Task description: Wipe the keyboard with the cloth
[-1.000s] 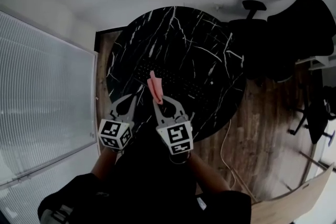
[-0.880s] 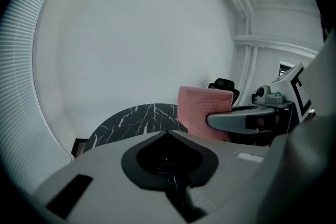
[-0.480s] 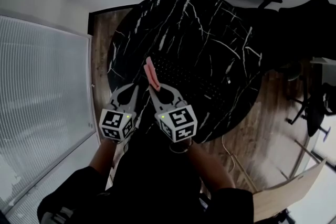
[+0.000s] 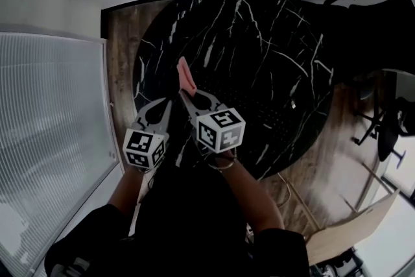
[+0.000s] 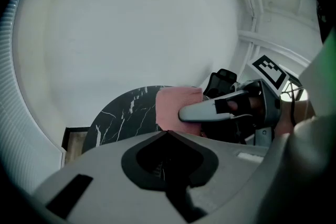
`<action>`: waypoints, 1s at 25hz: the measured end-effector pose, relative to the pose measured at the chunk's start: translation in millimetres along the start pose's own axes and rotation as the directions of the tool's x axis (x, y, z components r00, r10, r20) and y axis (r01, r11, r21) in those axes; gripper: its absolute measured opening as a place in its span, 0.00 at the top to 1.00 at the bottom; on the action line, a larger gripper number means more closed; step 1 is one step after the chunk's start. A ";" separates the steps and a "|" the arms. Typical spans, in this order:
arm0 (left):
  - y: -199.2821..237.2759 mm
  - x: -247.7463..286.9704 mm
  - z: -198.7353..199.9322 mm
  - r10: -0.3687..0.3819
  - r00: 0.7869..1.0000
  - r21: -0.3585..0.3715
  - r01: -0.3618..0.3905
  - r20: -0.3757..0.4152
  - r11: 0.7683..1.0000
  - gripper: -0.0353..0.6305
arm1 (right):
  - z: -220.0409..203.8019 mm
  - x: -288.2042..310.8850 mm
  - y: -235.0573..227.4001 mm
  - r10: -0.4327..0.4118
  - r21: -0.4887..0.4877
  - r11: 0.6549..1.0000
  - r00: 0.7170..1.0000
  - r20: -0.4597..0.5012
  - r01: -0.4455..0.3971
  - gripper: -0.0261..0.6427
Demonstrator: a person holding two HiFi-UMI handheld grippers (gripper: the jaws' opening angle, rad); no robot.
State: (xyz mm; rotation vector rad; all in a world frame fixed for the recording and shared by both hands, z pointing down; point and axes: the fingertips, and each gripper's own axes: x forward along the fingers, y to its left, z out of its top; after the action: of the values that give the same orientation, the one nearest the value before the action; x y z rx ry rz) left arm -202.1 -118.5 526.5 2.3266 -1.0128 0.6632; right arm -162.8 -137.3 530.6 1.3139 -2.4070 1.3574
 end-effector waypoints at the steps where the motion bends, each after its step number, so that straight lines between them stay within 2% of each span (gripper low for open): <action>1: 2.9 2.4 -0.6 -0.009 1.000 0.001 0.009 -0.009 1.000 0.95 | 1.3 6.1 -2.1 -0.009 0.015 1.000 1.000 -0.001 0.009 0.95; 7: 19.7 27.3 -2.5 -0.051 0.997 0.022 0.052 -0.056 0.998 0.95 | 0.6 35.7 -44.4 -0.139 0.044 0.989 0.990 -0.026 0.140 0.95; 11: 25.3 40.7 -1.8 -0.072 0.994 0.040 0.075 -0.083 0.996 0.95 | -6.8 38.3 -75.1 -0.274 0.046 0.960 0.959 -0.072 0.277 0.95; 14: 24.1 48.4 -2.4 -0.084 0.991 0.042 0.089 -0.100 0.995 0.95 | -4.9 33.9 -90.2 -0.359 -0.012 0.933 0.931 -0.070 0.359 0.95; 20: 18.6 57.2 -6.1 -0.103 0.986 0.059 0.112 -0.132 0.992 0.95 | -7.2 26.5 -104.5 -0.459 -0.175 0.881 0.883 -0.096 0.439 0.95; 25: 17.4 64.1 -5.8 -0.100 0.985 0.063 0.110 -0.140 0.992 0.95 | -6.6 22.5 -107.0 -0.466 -0.199 0.874 0.880 -0.091 0.443 0.95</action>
State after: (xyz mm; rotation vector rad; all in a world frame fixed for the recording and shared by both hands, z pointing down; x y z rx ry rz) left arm -178.2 -158.1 574.5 2.3403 -0.8118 0.8157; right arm -103.0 -172.4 615.4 1.5519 -1.9036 1.0427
